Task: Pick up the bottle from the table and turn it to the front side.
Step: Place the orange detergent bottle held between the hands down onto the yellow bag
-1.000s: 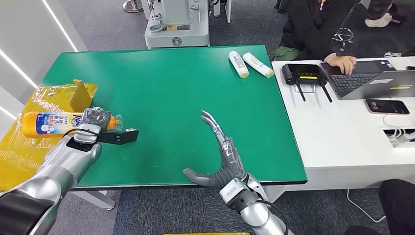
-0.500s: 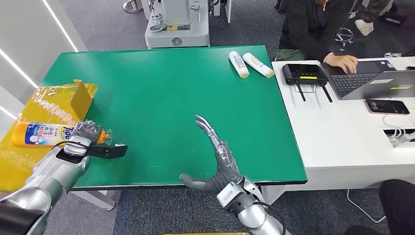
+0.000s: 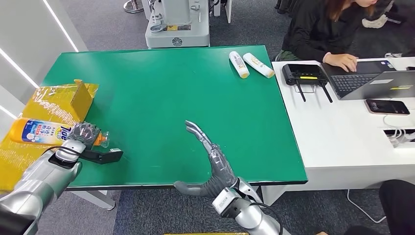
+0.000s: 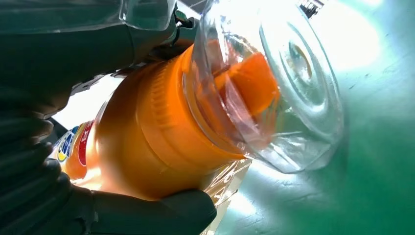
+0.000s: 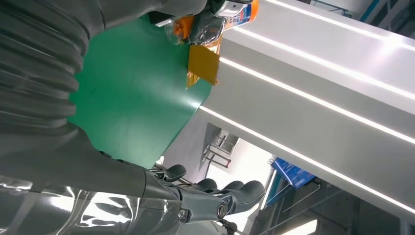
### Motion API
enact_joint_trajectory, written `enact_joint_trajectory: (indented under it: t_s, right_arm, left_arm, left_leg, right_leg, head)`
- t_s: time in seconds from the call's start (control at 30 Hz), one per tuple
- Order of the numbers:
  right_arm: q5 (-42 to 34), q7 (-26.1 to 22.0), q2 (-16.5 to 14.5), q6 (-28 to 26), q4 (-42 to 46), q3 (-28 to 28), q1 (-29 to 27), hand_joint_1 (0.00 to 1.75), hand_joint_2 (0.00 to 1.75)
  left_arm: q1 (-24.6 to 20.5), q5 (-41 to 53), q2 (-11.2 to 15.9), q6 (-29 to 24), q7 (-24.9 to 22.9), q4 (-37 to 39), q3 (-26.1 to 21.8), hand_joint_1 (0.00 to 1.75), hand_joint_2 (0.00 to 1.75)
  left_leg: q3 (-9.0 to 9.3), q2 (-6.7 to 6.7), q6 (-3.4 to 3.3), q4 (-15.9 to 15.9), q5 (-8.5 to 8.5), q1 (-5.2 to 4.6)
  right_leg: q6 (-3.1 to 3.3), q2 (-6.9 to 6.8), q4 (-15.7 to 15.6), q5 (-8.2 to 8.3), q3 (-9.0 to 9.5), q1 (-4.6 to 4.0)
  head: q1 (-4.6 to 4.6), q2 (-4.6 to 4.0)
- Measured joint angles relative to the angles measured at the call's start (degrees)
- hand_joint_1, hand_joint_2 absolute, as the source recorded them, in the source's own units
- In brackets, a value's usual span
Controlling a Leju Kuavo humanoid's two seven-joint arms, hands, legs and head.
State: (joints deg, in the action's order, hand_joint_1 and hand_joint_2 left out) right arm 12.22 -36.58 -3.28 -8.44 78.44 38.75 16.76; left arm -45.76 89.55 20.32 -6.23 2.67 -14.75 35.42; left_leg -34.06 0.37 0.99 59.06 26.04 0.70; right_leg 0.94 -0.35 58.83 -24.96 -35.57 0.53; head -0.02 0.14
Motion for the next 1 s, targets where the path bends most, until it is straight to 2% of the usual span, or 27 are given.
enact_joint_trajectory:
  t_s: [0.37, 0.5, 1.0]
  right_arm:
    - [-0.4, 0.12, 0.7, -0.02, 0.0, 0.91, 0.35, 0.0, 1.75]
    - [-0.68, 0.16, 0.84, 0.03, 0.0, 0.97, 0.52, 0.0, 1.75]
    - [-1.8, -0.58, 1.49, 1.14, -2.31, 1.11, 1.92, 0.0, 1.75]
  left_arm:
    - [-0.01, 0.04, 0.39, -1.32, 1.59, 0.0, 1.22, 1.75, 1.75]
    - [0.01, 0.08, 0.47, -1.55, 1.66, 0.0, 1.57, 0.0, 1.75]
    - [0.81, -0.9, 0.36, -4.6, 0.58, 0.0, 2.13, 0.0, 1.75]
  left_leg:
    - [0.01, -0.01, 0.03, 0.0, -0.02, 0.0]
    - [0.01, -0.01, 0.03, 0.0, -0.02, 0.0]
    - [0.02, 0.0, 0.04, 0.0, -0.02, 0.0]
  right_leg:
    - [0.0, -0.01, 0.0, 0.0, 0.01, 0.0]
    - [0.0, 0.0, 0.0, 0.0, 0.01, 0.0]
    - [0.0, 0.0, 0.0, 0.01, 0.01, 0.0]
  head:
    - [0.0, 0.0]
    - [0.0, 0.0]
    - [0.0, 0.0]
